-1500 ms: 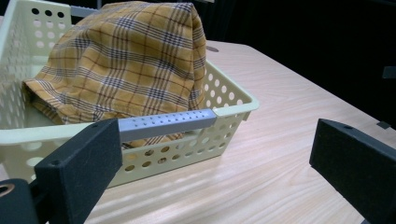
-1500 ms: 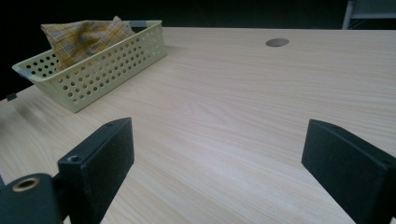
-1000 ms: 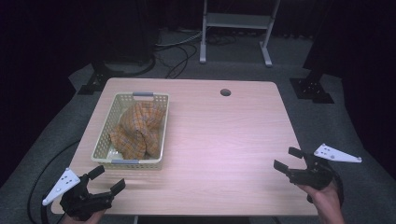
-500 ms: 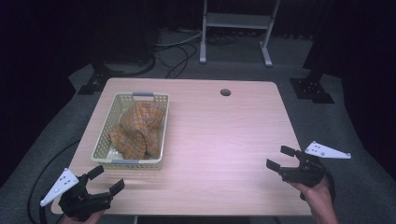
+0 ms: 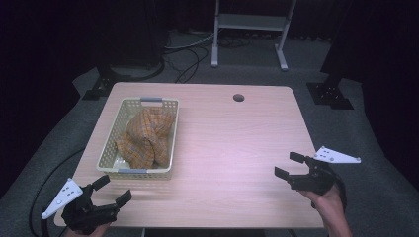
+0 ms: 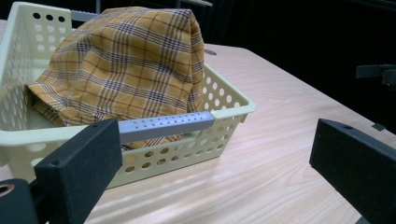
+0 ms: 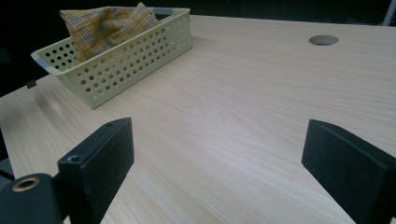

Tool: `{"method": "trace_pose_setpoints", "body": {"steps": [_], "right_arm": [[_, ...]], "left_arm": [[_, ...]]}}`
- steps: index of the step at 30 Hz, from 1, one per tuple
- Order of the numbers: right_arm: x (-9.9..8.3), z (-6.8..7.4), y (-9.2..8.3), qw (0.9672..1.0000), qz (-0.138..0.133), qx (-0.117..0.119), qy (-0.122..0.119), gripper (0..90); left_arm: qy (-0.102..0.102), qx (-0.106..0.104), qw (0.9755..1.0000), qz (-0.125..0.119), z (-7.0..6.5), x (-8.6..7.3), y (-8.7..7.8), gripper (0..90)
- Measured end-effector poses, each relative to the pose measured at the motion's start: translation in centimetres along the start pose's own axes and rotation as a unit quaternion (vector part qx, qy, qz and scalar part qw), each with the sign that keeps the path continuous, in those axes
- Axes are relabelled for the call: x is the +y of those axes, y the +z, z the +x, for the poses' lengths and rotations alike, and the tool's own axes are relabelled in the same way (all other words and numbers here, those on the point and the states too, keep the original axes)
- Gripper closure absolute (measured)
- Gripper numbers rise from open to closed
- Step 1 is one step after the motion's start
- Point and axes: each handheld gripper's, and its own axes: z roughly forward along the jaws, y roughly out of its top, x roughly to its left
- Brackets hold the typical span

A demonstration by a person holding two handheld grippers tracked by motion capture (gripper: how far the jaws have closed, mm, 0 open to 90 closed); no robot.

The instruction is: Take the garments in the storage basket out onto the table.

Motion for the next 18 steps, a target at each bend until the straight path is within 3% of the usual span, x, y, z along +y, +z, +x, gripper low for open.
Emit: {"method": "trace_pose_setpoints", "body": {"steps": [5,18], "right_arm": [[0.6,1.0,1.2,0.9996,0.01,0.019,-0.016,9.1],[0.7,1.5,2.5,0.9993,0.015,0.029,-0.015,9.1]], "left_arm": [[0.004,-0.004,1.0,0.0,-0.2,0.0,0.1,2.4],[0.005,-0.007,1.0,0.001,-0.3,0.0,0.2,2.4]]}}
